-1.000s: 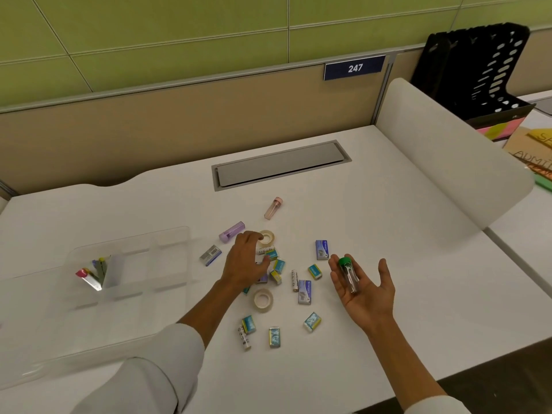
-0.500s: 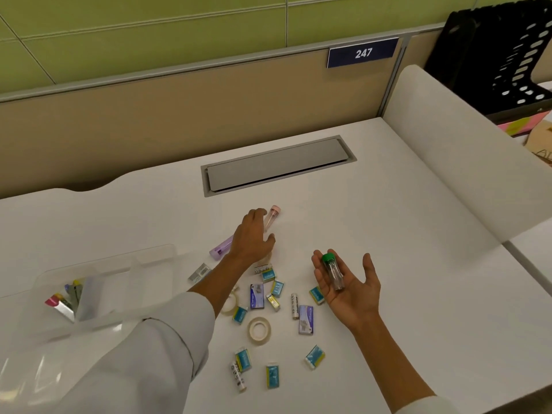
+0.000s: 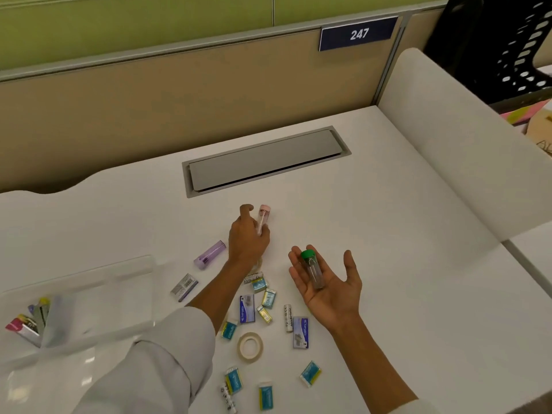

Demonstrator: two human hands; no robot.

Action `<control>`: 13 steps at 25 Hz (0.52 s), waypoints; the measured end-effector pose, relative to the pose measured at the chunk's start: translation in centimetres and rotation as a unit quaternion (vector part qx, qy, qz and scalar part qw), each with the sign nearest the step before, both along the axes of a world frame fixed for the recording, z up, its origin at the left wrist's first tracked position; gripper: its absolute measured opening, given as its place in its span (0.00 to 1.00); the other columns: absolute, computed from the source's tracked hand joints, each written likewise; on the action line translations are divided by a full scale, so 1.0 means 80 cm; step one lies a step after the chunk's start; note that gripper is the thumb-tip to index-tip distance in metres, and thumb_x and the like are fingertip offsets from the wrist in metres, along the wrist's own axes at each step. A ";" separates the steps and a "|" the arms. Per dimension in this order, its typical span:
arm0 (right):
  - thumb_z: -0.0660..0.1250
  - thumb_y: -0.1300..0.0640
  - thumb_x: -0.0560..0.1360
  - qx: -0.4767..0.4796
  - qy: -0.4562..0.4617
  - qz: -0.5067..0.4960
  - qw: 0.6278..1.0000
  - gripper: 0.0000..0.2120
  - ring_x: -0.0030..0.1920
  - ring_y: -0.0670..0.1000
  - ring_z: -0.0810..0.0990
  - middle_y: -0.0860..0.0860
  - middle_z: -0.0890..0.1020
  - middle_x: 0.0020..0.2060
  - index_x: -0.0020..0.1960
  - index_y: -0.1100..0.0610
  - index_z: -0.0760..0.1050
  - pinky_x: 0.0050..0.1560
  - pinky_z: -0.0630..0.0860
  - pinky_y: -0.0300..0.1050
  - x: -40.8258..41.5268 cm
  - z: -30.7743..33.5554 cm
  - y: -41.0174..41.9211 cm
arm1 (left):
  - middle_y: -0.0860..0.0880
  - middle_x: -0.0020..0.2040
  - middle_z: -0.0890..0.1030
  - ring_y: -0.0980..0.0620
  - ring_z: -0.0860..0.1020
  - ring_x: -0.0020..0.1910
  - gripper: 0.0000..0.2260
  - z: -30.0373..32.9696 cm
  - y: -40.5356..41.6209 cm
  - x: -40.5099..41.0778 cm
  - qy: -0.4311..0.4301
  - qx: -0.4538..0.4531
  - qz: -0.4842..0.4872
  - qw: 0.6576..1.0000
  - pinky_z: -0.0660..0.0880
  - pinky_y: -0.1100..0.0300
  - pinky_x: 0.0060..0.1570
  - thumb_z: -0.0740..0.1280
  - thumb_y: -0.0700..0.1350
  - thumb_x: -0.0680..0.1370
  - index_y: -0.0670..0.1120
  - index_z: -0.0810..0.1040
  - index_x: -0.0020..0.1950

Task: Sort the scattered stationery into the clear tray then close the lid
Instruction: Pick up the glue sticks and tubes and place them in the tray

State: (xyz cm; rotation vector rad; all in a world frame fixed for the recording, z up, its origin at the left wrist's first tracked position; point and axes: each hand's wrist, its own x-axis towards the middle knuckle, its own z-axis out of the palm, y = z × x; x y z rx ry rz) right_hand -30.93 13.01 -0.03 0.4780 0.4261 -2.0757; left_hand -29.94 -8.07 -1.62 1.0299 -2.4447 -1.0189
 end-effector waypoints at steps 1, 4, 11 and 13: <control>0.67 0.37 0.74 0.002 0.002 0.000 1.000 0.37 0.71 0.64 0.73 0.64 0.74 0.71 0.74 0.60 0.69 0.73 0.69 0.58 0.002 0.000 -0.003 | 0.47 0.42 0.79 0.51 0.78 0.37 0.23 0.004 0.011 0.009 0.034 0.018 -0.001 0.999 0.79 0.59 0.42 0.72 0.44 0.74 0.45 0.67 0.65; 0.67 0.39 0.73 0.016 0.009 -0.012 1.000 0.35 0.70 0.64 0.74 0.64 0.75 0.69 0.73 0.59 0.71 0.75 0.65 0.60 0.015 0.005 -0.012 | 0.51 0.38 0.78 0.55 0.77 0.33 0.21 0.018 0.054 0.044 0.118 0.042 0.013 0.992 0.76 0.64 0.34 0.74 0.44 0.72 0.47 0.69 0.61; 0.69 0.48 0.76 0.056 0.040 -0.035 0.997 0.23 0.66 0.63 0.79 0.60 0.79 0.66 0.67 0.58 0.74 0.72 0.69 0.61 0.050 0.015 -0.023 | 0.53 0.33 0.75 0.52 0.72 0.28 0.10 0.033 0.131 0.123 0.209 0.036 0.023 0.977 0.73 0.60 0.28 0.74 0.42 0.70 0.48 0.72 0.41; 0.67 0.47 0.78 0.073 0.045 -0.014 0.996 0.21 0.62 0.61 0.81 0.59 0.81 0.64 0.66 0.58 0.76 0.72 0.69 0.61 0.064 0.018 -0.026 | 0.53 0.31 0.75 0.52 0.72 0.28 0.11 0.036 0.133 0.138 0.194 0.029 0.014 0.980 0.74 0.56 0.29 0.74 0.46 0.70 0.48 0.72 0.37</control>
